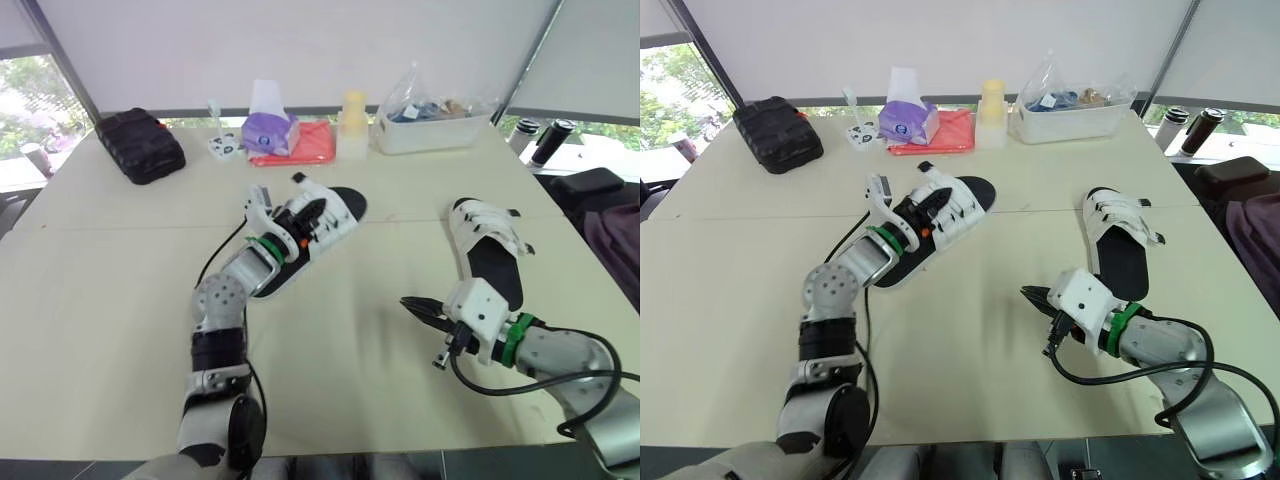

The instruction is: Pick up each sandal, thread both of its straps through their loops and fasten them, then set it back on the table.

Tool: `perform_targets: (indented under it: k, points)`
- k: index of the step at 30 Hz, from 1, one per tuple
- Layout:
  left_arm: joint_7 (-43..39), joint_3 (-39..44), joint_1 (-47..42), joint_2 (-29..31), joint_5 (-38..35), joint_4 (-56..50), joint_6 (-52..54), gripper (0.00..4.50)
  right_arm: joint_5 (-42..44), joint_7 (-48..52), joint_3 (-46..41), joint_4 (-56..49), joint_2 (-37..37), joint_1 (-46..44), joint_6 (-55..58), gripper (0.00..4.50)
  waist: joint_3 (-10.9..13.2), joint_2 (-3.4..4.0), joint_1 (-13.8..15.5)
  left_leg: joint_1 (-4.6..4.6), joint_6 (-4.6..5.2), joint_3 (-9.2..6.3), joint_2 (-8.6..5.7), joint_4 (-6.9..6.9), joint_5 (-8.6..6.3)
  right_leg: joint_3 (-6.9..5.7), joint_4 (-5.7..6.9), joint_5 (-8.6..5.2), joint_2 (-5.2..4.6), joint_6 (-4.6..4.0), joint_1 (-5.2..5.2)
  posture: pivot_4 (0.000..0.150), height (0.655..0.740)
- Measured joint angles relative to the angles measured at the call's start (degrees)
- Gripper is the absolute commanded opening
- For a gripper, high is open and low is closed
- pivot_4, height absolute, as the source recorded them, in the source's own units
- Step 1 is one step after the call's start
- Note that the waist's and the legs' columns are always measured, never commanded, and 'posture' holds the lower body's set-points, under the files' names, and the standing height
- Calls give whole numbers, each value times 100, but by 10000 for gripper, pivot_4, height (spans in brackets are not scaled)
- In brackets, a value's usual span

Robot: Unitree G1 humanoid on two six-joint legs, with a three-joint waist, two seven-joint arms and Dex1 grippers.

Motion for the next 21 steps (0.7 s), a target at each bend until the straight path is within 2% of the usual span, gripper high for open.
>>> perform_targets:
  k: [3,7,12,16,19,21]
  points:
    - [-208,-198,-248,604,283,735,164,277,-48,-20,134,115,8,-104,-29,0,0,0,-6,-6,0,6,-4,-9,0,7,11,0,0,-1,-19,1500,7400]
    - [62,328,-849,648,288,1850,-249,277,-65,-13,178,279,8,-197,-119,0,0,-1,34,-13,2,2,-12,5,0,6,11,4,-13,5,-16,1500,7400]
    - [523,887,-787,-18,276,1848,-1690,277,-111,-17,184,426,11,-188,-231,0,-1,-2,27,-10,3,6,-9,6,0,11,12,5,-16,7,-14,1500,7400]
    - [581,1053,-608,-574,201,1538,-2487,277,-122,-41,269,428,70,-184,-252,0,-2,-3,35,-10,3,7,-11,13,0,11,15,6,-16,7,-11,1500,7400]
    - [551,996,-534,-674,209,1498,-2922,277,-134,-45,368,431,105,-181,-287,0,-2,-4,23,-7,3,13,-17,25,0,15,25,10,-13,10,-8,1500,7400]
    - [480,919,-482,-671,261,1557,-3117,9340,-166,-45,367,471,105,-184,-302,0,-3,-6,18,0,4,19,-18,31,0,21,39,10,-11,10,-7,1500,7400]
